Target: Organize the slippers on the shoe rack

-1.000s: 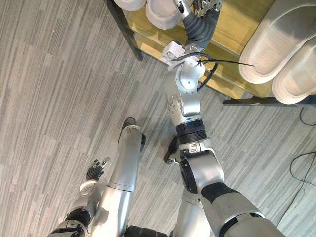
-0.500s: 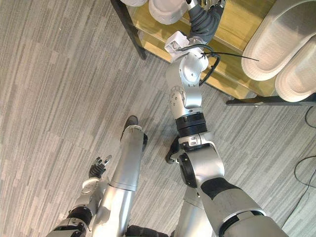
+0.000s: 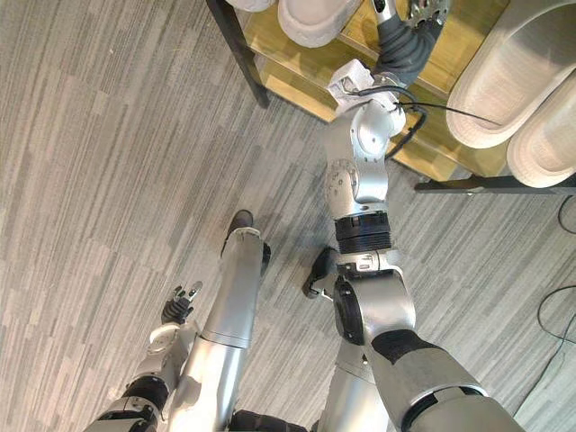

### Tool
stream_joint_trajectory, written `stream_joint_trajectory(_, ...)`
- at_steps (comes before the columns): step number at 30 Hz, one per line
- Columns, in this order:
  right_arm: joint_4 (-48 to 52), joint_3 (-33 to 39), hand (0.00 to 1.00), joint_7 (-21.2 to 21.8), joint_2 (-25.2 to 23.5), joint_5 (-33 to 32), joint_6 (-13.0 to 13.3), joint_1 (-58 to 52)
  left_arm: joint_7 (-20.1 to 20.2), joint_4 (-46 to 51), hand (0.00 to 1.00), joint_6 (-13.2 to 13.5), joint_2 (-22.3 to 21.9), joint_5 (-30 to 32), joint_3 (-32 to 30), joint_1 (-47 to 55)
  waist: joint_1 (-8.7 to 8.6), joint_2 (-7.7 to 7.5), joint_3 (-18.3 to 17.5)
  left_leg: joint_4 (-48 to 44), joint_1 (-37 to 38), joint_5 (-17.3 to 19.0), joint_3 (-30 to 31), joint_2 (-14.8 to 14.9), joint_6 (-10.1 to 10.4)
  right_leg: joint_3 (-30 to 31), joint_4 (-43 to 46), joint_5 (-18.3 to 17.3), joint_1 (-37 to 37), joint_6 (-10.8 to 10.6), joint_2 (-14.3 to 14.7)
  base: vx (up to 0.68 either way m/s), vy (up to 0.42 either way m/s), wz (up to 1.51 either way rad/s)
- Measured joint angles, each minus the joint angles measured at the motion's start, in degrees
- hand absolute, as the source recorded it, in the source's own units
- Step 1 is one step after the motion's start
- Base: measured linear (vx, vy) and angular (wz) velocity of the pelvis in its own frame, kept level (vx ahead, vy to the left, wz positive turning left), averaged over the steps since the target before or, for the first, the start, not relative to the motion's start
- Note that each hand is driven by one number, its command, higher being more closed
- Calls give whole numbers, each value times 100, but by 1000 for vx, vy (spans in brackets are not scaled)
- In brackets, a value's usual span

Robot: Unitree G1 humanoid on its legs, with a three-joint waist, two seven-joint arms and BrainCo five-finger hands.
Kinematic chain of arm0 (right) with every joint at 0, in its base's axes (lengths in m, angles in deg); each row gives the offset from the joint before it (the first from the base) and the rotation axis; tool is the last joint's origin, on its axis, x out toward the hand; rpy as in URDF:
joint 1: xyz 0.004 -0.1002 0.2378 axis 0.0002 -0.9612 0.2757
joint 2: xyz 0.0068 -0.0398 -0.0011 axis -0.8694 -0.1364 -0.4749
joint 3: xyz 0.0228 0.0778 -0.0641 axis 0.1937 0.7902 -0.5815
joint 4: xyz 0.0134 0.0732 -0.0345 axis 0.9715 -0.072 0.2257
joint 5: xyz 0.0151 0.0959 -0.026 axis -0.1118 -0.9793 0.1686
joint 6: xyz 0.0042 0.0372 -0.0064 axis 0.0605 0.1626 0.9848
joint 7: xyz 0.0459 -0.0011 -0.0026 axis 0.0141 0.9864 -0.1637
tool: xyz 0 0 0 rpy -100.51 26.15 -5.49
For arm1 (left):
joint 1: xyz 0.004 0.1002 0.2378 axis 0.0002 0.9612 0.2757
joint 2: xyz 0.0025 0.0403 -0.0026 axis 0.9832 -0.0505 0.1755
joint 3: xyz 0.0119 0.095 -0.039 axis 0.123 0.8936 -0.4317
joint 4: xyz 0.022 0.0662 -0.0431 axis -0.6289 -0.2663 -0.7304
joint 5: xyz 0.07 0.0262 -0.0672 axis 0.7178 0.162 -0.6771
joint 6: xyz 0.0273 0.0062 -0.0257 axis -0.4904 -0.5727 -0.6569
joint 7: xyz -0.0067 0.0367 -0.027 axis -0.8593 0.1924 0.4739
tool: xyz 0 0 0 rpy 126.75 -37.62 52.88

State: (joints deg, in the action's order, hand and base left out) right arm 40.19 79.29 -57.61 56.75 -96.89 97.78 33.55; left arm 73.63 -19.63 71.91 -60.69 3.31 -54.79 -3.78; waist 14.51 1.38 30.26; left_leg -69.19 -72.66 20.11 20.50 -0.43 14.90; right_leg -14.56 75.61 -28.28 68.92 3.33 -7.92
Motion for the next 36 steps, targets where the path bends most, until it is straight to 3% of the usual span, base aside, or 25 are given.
stream_joint_trajectory(4, 228, -7, 0, -200, 85, 473, -264, -248, 4, 18, 0, 1, -1, -48, 1, 0, -6, -4, 2, -8, 60, 28, -128, 20, -57, 118, 2, 25, -12, -46, 0, -14, 33, -7)
stream_joint_trajectory(10, 696, -69, 0, -393, 77, 973, -444, -538, 15, 38, 0, -7, 6, -48, 0, 7, -54, -16, 7, -27, 82, 23, -133, 23, -43, 118, 2, 25, -53, -46, 2, 0, 5, -1)
stream_joint_trajectory(17, 1951, -804, 0, -355, -155, 1936, -618, -1582, 117, 218, 0, -59, 24, 72, -33, 136, -211, -32, 8, -74, 458, 91, -307, 102, -157, 222, -9, 7, -431, -77, 12, -7, 25, -4)
stream_joint_trajectory(22, 2784, -1286, 0, 105, -372, 2509, -627, -2919, 239, 368, 0, -103, 20, 272, -93, 393, -357, -113, -35, 284, 1258, 127, -449, 184, -243, 242, -393, 26, -1229, -149, 11, 19, 44, -3)
stream_joint_trajectory(26, 3002, -1660, 0, 563, -569, 2552, -626, -4056, 250, 496, 0, -104, 44, 369, -426, 906, -474, -365, -200, 793, 2067, 104, -603, 232, -312, 285, -845, 39, -1974, -164, 13, 106, 4, 0)
stream_joint_trajectory(29, 3113, -1774, 0, 888, -591, 2656, -626, -5002, 244, 440, 0, -132, 125, 524, -490, 1365, -506, -530, -659, 1282, 2618, 89, -728, 347, -442, 262, -1402, 141, -2525, -165, 74, 157, 14, -8)
stream_joint_trajectory(31, 3134, -1790, 0, 1069, -540, 2687, -614, -5604, 287, 455, 0, -142, 150, 524, -444, 1693, -550, -579, -915, 1726, 3144, 0, -838, 414, -492, 261, -1874, 296, -3058, -153, 97, 184, 58, -3)
stream_joint_trajectory(36, 3009, -1582, 0, 1555, -401, 2701, -601, -7095, 380, 459, 0, -140, 409, 582, 43, 2342, -713, -627, -1586, 3115, 4410, -371, -1255, 498, -704, 297, -3308, 725, -4311, -371, 89, 192, 97, -3)
